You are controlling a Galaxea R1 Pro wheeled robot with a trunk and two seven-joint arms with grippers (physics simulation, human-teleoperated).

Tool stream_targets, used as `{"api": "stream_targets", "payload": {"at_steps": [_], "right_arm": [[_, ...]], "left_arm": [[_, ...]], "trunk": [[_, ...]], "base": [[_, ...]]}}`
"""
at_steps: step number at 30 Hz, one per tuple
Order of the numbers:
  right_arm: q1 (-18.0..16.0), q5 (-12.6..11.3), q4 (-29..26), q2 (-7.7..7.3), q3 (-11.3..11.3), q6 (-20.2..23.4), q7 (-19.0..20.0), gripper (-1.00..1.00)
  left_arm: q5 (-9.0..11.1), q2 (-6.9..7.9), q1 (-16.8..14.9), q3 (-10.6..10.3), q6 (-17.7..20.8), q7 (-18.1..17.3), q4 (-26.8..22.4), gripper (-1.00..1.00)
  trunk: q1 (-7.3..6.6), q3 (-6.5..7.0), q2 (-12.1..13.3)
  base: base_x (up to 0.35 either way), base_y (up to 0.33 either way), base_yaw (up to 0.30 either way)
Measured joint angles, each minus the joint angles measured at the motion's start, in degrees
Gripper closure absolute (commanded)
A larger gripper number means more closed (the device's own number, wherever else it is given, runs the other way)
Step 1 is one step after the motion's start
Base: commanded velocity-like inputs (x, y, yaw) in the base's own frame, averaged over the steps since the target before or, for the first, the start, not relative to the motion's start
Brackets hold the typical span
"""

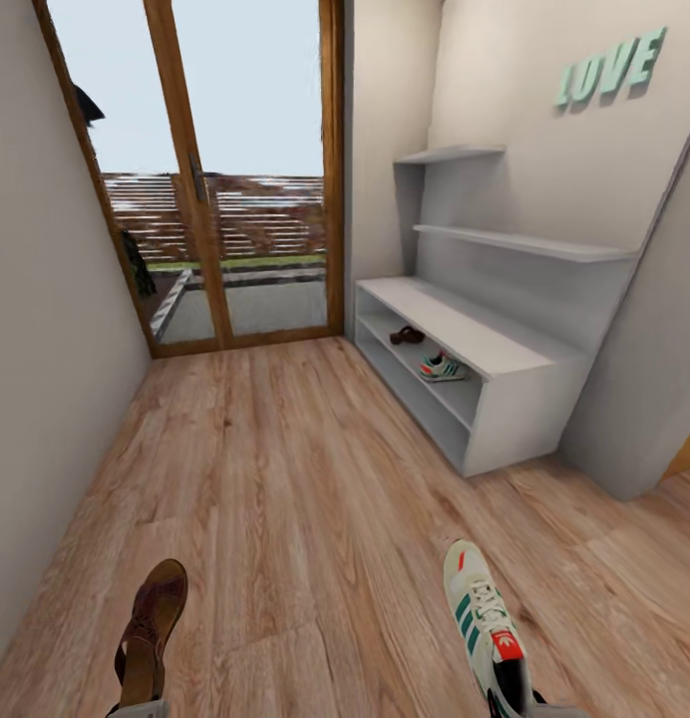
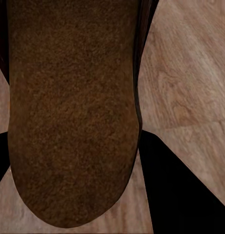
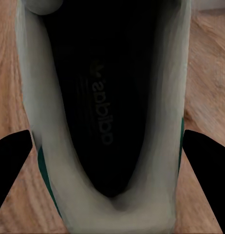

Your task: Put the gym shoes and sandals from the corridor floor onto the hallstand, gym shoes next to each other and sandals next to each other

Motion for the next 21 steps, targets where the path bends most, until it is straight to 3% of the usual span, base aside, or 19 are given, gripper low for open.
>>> {"api": "stream_targets", "payload": {"at_steps": [21], "right_arm": [[0.02, -0.03, -0.02, -0.01, -0.06, 0.01, 0.00, 1.00]], "left_arm": [[0.01, -0.01, 0.00, 0.00, 0.00, 0.00, 0.02, 1.00]], "trunk": [[-0.01, 0.00, 0.00]], "base": [[0.264, 0.222, 0.020]]}}
